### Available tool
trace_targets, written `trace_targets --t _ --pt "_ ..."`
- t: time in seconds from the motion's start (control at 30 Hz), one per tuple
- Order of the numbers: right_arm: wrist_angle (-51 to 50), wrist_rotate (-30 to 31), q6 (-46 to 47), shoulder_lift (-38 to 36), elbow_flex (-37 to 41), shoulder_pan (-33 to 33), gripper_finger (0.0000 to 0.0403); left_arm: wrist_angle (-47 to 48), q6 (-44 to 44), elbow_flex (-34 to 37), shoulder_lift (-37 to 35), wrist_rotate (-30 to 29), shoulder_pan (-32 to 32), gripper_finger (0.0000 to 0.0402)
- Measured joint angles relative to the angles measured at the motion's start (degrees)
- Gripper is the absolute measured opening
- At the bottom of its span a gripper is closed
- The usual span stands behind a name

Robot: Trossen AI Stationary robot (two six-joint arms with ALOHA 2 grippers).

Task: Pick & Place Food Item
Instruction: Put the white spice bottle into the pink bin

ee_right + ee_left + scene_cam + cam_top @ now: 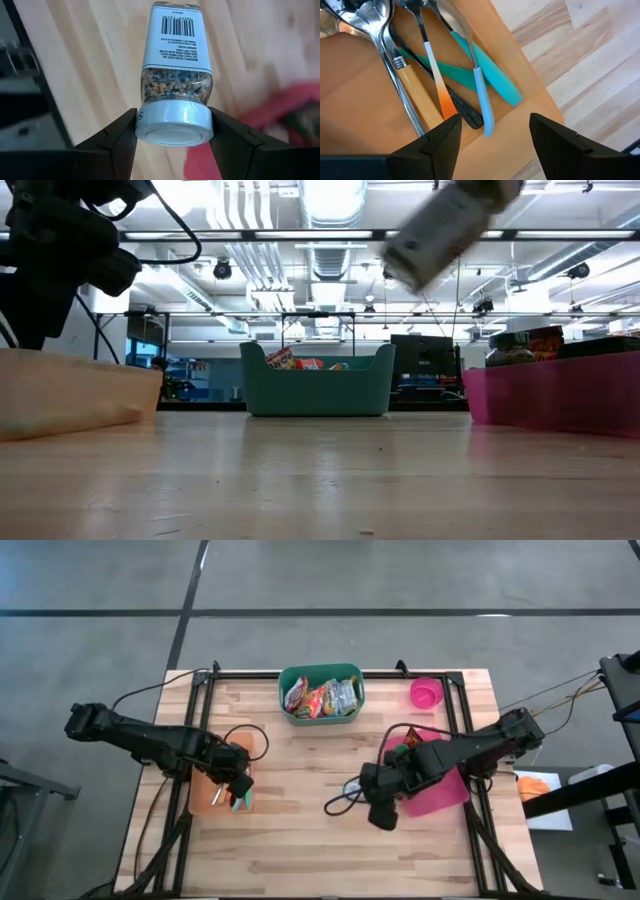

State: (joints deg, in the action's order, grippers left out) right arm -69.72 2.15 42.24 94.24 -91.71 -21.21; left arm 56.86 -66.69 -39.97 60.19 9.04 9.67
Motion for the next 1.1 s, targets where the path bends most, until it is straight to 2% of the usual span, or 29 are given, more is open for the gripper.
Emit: trace_targets --t 0.2,0.57,0.77,1.1 --pt "-10.6 -8.8 1.9 -0.1 -0.8 1.2 0.0204 -0.5 0.7 0.0 0.0 0.0 0.0 0.0238" --pt "-19.7 -16.5 3.3 -0.1 -0.8 1.5 0.0204 -0.8 3.8 0.0 0.0 0.0 0.0 0.0238" --pt "-20.2 -18.9 3.9 -0.1 -0.7 1.8 0.0204 -2.1 3.9 0.0 0.0 -0.3 0.0 0.0238" --pt "-20.3 -19.1 1.6 -0.3 0.9 2.7 0.0204 -2.3 4.8 0.0 0.0 -0.6 0.0 0.0238"
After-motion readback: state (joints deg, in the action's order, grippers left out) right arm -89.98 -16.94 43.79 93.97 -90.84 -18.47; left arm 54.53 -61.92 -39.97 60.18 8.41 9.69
